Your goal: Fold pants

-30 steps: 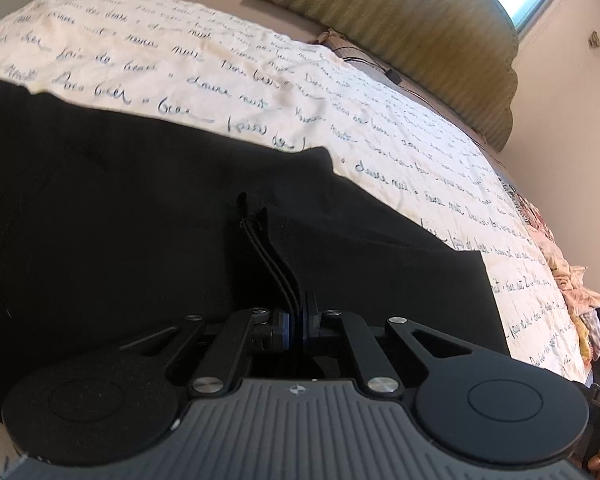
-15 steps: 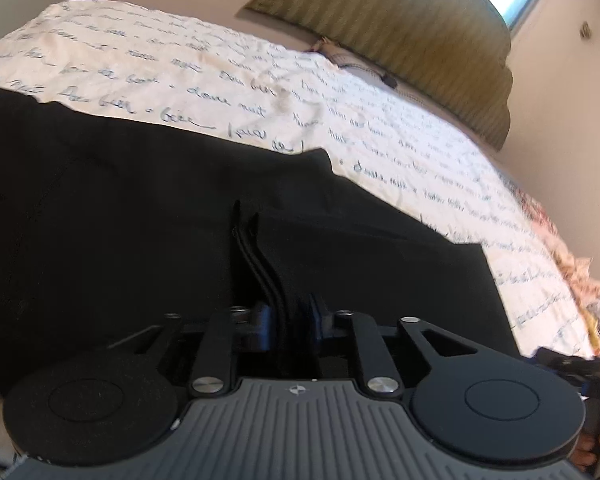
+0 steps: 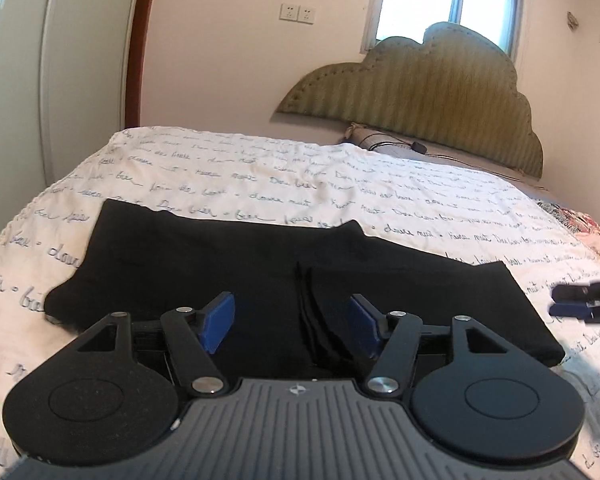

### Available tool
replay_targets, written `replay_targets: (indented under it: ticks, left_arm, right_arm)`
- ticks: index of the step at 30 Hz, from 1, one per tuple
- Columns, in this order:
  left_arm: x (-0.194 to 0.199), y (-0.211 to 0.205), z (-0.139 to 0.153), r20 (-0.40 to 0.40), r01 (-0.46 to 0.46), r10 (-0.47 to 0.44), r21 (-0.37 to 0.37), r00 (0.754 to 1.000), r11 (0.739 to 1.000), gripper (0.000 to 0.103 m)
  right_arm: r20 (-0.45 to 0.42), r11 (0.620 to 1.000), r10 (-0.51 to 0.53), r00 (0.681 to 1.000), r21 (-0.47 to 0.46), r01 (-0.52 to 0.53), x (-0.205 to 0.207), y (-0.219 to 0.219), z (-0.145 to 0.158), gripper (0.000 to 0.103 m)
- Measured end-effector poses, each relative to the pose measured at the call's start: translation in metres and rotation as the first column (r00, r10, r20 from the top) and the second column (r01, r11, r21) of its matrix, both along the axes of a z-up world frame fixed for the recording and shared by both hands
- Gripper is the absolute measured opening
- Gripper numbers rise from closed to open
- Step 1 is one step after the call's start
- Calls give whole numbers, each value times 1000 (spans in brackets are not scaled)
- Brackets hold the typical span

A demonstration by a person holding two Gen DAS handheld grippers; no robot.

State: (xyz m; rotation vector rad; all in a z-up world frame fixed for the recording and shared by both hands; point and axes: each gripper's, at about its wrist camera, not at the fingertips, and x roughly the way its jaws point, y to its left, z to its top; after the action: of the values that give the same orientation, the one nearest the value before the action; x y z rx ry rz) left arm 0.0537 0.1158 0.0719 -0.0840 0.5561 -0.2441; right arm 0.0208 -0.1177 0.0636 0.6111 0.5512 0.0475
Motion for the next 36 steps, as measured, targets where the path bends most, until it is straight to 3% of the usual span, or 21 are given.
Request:
replay_targets:
  ticks: [4, 6, 7, 9, 13, 16, 17, 19, 20, 23, 26, 28, 29, 30, 32, 34, 36]
  left_arm:
    - [24, -13, -26, -80, -12, 16, 44, 997, 999, 67]
    - [32, -13, -42, -130, -19, 27, 62, 991, 998, 71]
    - [30, -11, -47, -118, -18, 24, 52, 993, 999, 72]
    - [25, -11, -52, -93, -19, 24, 62, 995, 998, 72]
    - [18, -11, -47, -84, -25, 30, 68, 996, 997, 72]
    - [3, 2, -32, -47, -46, 47, 18, 998, 999, 72]
    - [-4, 9, -29, -31, -57, 57, 3, 998, 998, 72]
    - [-10, 23, -26, -28, -92, 92, -16, 995, 996, 72]
    - [-14, 31, -24, -34, -112, 111, -28, 993, 993, 72]
    - [-21, 47, -14, -38, -131, 129, -51, 991, 990, 72]
    - [-26, 61, -5, -5, -168, 168, -50, 986, 985, 76]
    - [-22, 80, -8, -32, -260, 259, -126, 965, 957, 79]
    - [-18, 95, -13, -77, -323, 314, -195, 946, 926, 80]
    - [-12, 108, -18, -138, -380, 356, -262, 924, 887, 79]
    - [-4, 137, -33, -265, -473, 395, -401, 880, 785, 79]
    - [2, 155, -43, -324, -525, 414, -477, 851, 705, 79]
    - [8, 161, -43, -326, -538, 428, -485, 843, 689, 79]
  right_arm:
    - [-44, 996, 93, 995, -10, -93, 35, 29, -5, 68]
    - [-124, 991, 101, 987, -77, -111, 47, 39, -17, 68]
    - [-162, 984, 105, 981, -125, -127, 50, 43, -26, 67]
    - [-104, 970, 134, 985, -191, -152, 40, 49, -35, 67]
    - [-118, 967, 114, 986, -216, -137, 38, 55, -24, 68]
    - [-59, 971, 93, 994, -215, -103, 23, 54, -7, 68]
    - [-57, 970, 91, 994, -222, -102, 20, 53, -7, 68]
    - [-145, 965, 93, 985, -231, -125, 23, 49, -24, 79]
    - [-128, 964, 104, 986, -232, -132, 19, 47, -29, 79]
    - [-72, 995, 36, 997, -85, -42, -1, 29, -20, 80]
    - [-16, 997, -38, 999, 72, 39, -21, 10, -12, 80]
    - [-4, 995, -45, 999, 87, 46, -27, 11, -4, 81]
    - [3, 997, -29, 1000, 68, 29, -27, 15, 2, 81]
    - [9, 999, -9, 1000, 44, 8, -26, 21, 7, 81]
    - [14, 999, 44, 999, 11, -44, -20, 36, 15, 81]
    - [10, 996, 93, 996, -13, -93, -10, 52, 18, 81]
    - [-2, 991, 129, 992, -47, -128, -1, 69, 19, 81]
